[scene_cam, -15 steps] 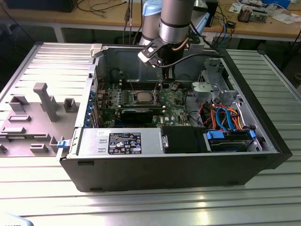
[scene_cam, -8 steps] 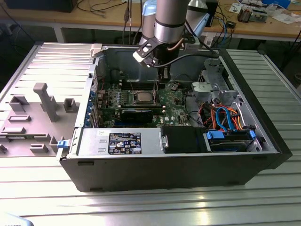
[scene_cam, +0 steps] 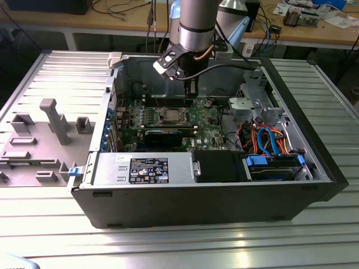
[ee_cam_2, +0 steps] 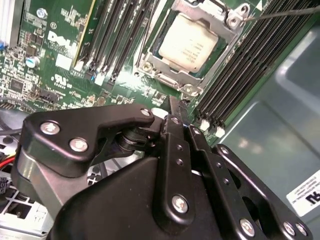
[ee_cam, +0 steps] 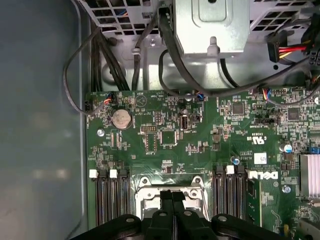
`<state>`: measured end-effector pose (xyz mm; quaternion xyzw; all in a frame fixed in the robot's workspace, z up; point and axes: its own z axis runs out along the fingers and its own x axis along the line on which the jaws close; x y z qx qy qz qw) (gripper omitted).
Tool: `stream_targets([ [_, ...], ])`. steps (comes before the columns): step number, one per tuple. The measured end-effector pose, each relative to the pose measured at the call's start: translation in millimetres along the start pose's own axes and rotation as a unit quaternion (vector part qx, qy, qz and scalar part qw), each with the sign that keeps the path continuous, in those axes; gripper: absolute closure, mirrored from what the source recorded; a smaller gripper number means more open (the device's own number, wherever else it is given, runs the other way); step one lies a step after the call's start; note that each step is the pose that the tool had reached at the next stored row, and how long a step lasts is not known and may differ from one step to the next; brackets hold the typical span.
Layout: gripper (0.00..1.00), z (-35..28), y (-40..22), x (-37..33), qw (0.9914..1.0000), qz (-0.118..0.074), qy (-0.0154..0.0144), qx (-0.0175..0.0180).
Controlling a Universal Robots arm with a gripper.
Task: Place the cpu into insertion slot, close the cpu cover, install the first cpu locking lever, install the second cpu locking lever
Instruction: 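Close the cpu cover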
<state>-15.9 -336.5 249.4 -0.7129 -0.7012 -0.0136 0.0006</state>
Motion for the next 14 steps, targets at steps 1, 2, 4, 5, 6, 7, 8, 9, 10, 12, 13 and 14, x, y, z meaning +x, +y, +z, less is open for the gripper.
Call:
stream_targets([
  [1,0.89,0.0,-1.6,0.0,1.00000,0.000,0.0000,0.0000],
  [2,0.89,0.0,-3.1,-0.1,1.00000,0.000,0.0000,0.0000],
  [4,0.89,0.1,-5.7,-0.1,1.00000,0.000,0.0000,0.0000],
  [5,0.89,0.1,-7.1,-0.1,1.00000,0.000,0.0000,0.0000],
  [6,0.89,0.1,-8.0,-0.1,1.00000,0.000,0.0000,0.0000],
  [7,0.89,0.1,-9.0,-0.2,1.00000,0.000,0.0000,0.0000],
  [8,0.89,0.1,-9.9,-0.2,1.00000,0.000,0.0000,0.0000],
  [9,0.89,0.2,-11.0,-0.2,1.00000,0.000,0.0000,0.0000],
  [10,0.89,0.2,-11.9,-0.2,1.00000,0.000,0.0000,0.0000],
  [12,0.89,0.3,-14.0,-0.2,1.00000,0.000,0.0000,0.0000],
  [13,0.89,0.3,-15.1,-0.3,1.00000,0.000,0.0000,0.0000],
  [14,0.89,0.3,-16.3,-0.3,1.00000,0.000,0.0000,0.0000],
])
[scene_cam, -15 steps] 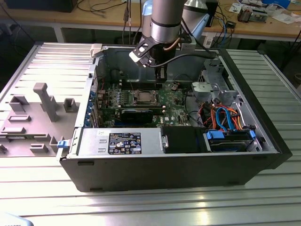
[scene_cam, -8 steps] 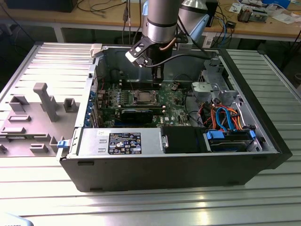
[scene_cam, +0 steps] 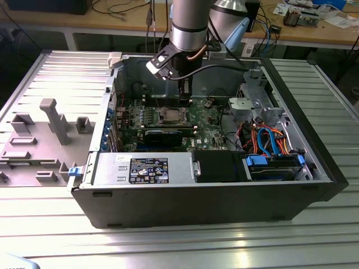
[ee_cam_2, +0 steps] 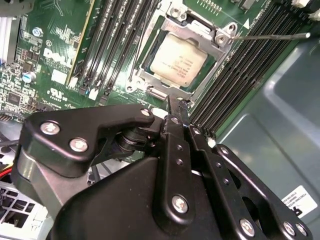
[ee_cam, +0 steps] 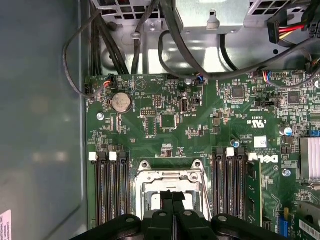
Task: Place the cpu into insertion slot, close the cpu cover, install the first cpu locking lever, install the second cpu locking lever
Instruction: 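Close the cpu cover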
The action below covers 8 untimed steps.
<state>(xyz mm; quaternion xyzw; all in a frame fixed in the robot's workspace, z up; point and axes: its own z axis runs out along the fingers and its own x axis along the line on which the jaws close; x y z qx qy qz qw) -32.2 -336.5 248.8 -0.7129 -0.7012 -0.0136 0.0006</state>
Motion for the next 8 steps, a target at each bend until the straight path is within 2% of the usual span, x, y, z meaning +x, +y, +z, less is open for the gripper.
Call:
stream_targets([
  [8,0.89,0.3,-8.8,-0.1,1.00000,0.000,0.0000,0.0000],
])
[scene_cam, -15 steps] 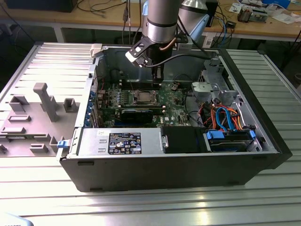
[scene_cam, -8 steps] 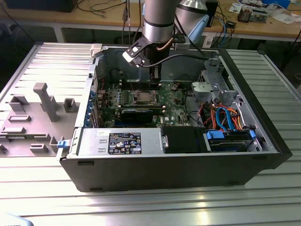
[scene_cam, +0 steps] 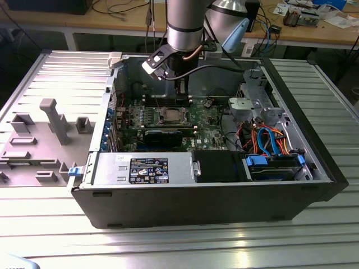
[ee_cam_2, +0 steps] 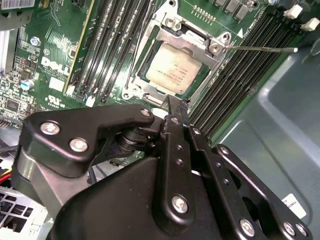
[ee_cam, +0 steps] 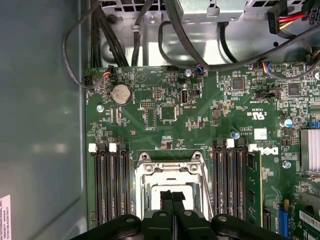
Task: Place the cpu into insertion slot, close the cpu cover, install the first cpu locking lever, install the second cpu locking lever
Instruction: 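Close the cpu cover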
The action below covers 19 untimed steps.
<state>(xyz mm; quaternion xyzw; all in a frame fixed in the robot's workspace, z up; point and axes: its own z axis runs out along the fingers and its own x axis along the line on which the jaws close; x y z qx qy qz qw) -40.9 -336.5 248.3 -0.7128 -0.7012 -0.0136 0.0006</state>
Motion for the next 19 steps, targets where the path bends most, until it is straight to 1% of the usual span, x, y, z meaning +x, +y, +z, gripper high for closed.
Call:
stream_targets([
  [4,0.89,0.1,-3.4,0.0,1.00000,0.000,0.0000,0.0000],
  [7,0.89,0.2,-7.5,-0.1,1.00000,0.000,0.0000,0.0000],
  [11,0.89,0.6,-15.0,-0.3,1.00000,0.000,0.0000,0.0000],
  [19,0.89,1.1,-23.4,-0.4,1.00000,0.000,0.0000,0.0000],
])
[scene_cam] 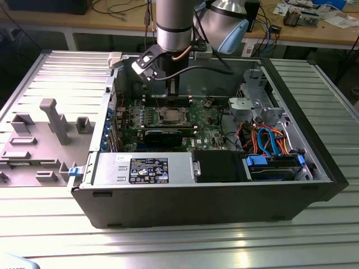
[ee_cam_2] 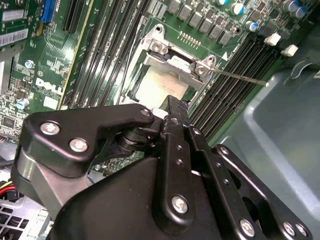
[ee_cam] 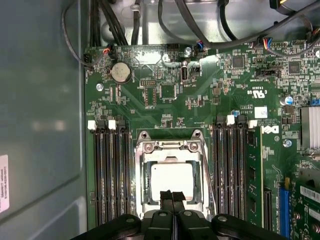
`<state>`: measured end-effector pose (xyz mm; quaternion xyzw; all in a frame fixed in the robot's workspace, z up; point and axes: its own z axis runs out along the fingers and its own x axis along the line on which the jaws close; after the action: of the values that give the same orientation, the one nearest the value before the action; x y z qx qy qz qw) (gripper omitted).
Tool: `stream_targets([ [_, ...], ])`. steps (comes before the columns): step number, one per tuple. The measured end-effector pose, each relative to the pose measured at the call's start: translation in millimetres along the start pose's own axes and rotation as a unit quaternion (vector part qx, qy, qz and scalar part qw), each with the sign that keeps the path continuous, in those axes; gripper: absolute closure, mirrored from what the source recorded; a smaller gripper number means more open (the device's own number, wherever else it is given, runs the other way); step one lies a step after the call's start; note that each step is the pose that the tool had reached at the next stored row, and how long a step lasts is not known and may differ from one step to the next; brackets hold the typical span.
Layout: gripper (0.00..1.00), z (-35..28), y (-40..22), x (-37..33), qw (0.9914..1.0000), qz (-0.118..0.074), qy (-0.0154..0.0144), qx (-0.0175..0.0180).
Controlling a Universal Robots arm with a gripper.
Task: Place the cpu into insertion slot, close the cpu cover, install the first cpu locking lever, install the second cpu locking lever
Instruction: 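Close the cpu cover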
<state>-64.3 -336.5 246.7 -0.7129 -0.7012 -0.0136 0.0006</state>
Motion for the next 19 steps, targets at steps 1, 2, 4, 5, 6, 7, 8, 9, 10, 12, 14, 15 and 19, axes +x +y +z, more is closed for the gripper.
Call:
stream_targets([
  [1,0.89,0.1,-1.2,0.0,1.00000,0.000,0.0000,0.0000],
  [2,0.89,0.3,-2.0,0.0,1.00000,0.000,0.0000,0.0000],
  [4,0.89,0.6,-4.2,-0.1,1.00000,0.000,0.0000,0.0000],
  [5,0.89,0.8,-5.6,-0.1,1.00000,0.000,0.0000,0.0000],
  [6,0.89,1.0,-6.5,-0.1,1.00000,0.000,0.0000,0.0000],
  [7,0.89,1.2,-7.3,-0.1,1.00000,0.000,0.0000,0.0000],
  [8,0.89,1.4,-8.6,-0.2,1.00000,0.000,0.0000,0.0000],
  [9,0.89,1.6,-9.4,-0.2,1.00000,0.000,0.0000,0.0000],
  [10,0.89,1.9,-10.4,-0.2,1.00000,0.000,0.0000,0.0000],
  [12,0.89,2.3,-12.1,-0.3,1.00000,0.000,0.0000,0.0000],
  [14,0.89,3.2,-14.8,-0.3,1.00000,0.000,0.0000,0.0000],
  [15,0.89,3.6,-16.1,-0.3,1.00000,0.000,0.0000,0.0000],
  [19,0.89,5.9,-19.9,-0.4,1.00000,0.000,0.0000,0.0000],
])
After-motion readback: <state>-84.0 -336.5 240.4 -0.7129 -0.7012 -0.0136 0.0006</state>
